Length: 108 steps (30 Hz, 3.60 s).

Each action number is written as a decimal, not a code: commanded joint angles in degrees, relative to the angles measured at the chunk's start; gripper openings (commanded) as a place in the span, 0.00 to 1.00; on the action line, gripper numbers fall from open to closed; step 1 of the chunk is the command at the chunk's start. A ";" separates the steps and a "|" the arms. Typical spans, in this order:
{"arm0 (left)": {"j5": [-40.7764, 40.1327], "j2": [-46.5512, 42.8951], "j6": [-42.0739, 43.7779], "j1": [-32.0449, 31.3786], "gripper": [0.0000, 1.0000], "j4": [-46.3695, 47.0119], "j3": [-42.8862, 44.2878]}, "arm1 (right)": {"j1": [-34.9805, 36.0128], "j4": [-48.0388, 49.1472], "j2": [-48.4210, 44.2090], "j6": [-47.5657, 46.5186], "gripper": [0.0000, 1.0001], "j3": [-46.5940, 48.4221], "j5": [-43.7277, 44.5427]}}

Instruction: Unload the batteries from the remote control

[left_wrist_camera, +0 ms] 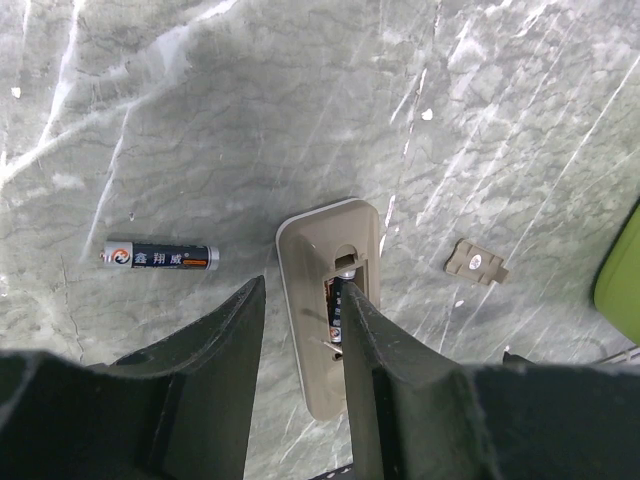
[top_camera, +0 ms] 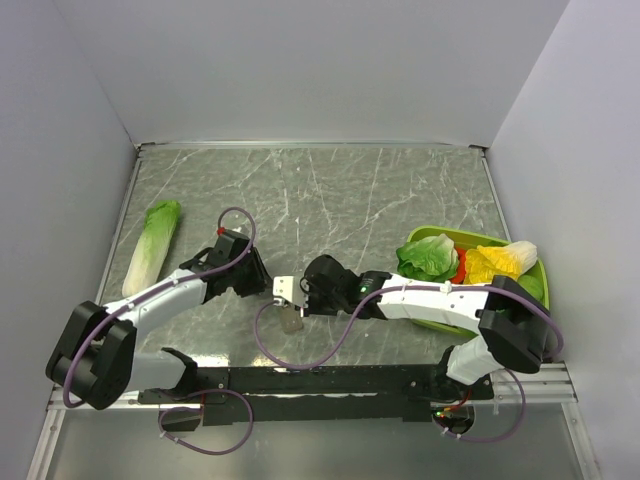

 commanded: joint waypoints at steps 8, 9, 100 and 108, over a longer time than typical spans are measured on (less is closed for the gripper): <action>0.28 -1.61 0.43 -0.16 0.41 2.30 -0.63 | 0.21 -4.56 -2.53 0.52 0.00 3.61 2.03; 0.46 -1.26 0.43 -0.16 0.40 2.56 -0.72 | 0.29 -5.62 -2.36 0.26 0.00 4.31 2.65; -0.16 0.95 0.60 -2.88 0.42 3.62 0.41 | 1.09 -10.46 -2.61 17.65 0.00 1.78 17.24; -9.37 1.91 1.84 -11.22 0.60 -5.59 6.91 | -2.77 -6.79 -15.87 28.63 0.00 -9.11 16.73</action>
